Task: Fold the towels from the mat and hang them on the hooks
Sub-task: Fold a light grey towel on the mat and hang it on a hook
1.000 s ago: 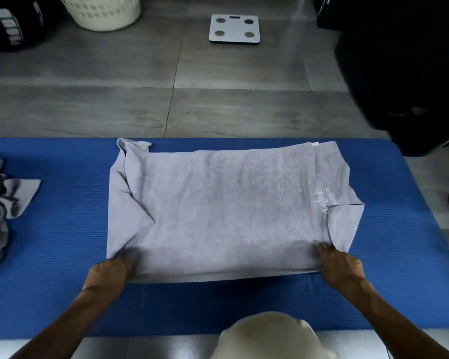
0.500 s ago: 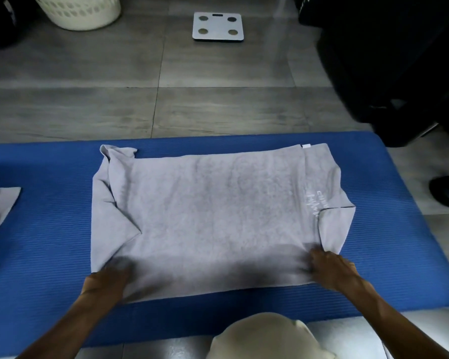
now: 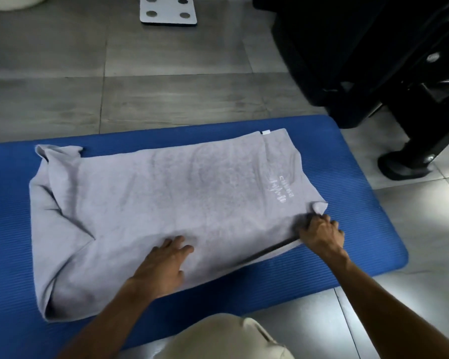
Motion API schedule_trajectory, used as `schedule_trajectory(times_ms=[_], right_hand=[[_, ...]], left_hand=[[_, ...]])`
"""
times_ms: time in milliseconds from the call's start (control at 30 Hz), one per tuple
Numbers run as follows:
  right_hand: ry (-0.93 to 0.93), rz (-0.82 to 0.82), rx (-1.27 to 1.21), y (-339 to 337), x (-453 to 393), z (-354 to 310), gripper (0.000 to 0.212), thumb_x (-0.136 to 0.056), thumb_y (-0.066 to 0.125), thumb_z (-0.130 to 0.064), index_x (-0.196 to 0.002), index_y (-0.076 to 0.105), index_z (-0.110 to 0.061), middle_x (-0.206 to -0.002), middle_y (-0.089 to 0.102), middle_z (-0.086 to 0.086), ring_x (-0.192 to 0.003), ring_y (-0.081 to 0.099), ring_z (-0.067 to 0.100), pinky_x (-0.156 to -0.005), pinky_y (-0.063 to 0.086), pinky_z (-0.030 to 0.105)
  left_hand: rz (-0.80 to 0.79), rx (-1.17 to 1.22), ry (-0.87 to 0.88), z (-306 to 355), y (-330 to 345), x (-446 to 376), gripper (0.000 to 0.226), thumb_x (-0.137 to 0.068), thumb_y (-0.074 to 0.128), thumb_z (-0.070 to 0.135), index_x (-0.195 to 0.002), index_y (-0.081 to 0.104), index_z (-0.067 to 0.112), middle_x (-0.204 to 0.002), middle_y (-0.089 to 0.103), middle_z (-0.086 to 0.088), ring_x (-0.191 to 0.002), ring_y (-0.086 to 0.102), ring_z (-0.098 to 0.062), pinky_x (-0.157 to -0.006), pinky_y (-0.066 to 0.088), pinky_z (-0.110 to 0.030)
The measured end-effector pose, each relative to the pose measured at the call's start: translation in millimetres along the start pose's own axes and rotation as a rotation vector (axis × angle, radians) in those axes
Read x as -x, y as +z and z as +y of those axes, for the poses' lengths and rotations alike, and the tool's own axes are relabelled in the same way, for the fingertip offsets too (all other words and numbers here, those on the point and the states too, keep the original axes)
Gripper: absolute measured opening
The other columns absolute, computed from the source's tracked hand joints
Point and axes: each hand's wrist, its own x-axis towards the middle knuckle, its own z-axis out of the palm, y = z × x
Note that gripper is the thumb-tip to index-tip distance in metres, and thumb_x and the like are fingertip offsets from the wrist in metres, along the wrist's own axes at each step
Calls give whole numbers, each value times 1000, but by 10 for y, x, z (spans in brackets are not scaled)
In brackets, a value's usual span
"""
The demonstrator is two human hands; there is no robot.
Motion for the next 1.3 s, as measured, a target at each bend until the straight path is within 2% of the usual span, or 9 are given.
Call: schedule_trajectory(times_ms=[133,267,367,567,667,933,1033,1200,1300], right_hand=[[126,-30,-122,161,157,373,55,-88,55,-42,-127,50,-5,-128,46,16,-121,42,39,-98,40,48],[177,-39,-148,367,302,535,62,-86,61,-42,-133,45,-6,-131,45,17,-122,41,40,-98,41,49],[207,-14,-124,447,362,575,63,-87,60,-43,-137,41,-10,-129,45,16,-118,44,39,-96,41,49],[-79,317,-77,406,252,350,45,-81,66,-32,-119,55,-10,-116,53,20,-99,53,42,-82,43,51],[-352,337,-137,343,117,-27,50,-84,53,-38,-129,52,-17,-133,50,15,-109,53,38,-89,44,51],[-373,132,157,459,-117,500,59,-90,37,-57,-142,40,-31,-150,39,2,-129,45,29,-98,42,52],[-117,164,263,343,-137,838,57,-77,53,-50,-123,57,-18,-121,55,7,-99,53,34,-82,40,46],[-325,235,49,45,-507,232,52,-88,33,-44,-131,51,-22,-124,53,8,-98,55,36,-82,45,47],[-253,236,-177,-205,-909,-377,38,-92,47,-34,-124,51,-13,-122,53,15,-102,56,41,-86,48,48]], left_hand=[[-46,-19,-4,17,76,-68,59,-87,57,20,-142,37,29,-152,23,-1,-136,31,-22,-104,35,-33],[-29,-113,125,19,263,-25,57,-31,86,31,-79,54,35,-94,50,6,-80,61,-16,-55,46,-29],[-23,-152,175,-3,394,-3,48,-31,82,34,-67,51,34,-85,50,9,-77,57,-12,-52,41,-24],[124,111,6,-145,175,-198,50,-62,79,20,-107,61,32,-117,60,-1,-103,64,-30,-68,57,-39],[63,70,-132,-167,35,-318,90,-73,79,34,-149,30,33,-158,14,-13,-141,22,-40,-98,43,-53],[-95,36,-153,-230,121,-428,119,-77,77,36,-145,-21,40,-149,-42,-7,-142,-23,-40,-112,30,-51],[-118,16,-147,-194,90,-446,122,-74,79,38,-147,-18,40,-149,-42,-10,-142,-23,-42,-111,27,-53],[-96,27,-148,-211,106,-468,121,-72,80,40,-150,-13,37,-152,-35,-14,-143,-16,-46,-109,34,-52],[-37,-68,-85,-256,102,-459,133,-44,93,45,-152,17,27,-156,8,-30,-133,25,-60,-79,55,-58]])
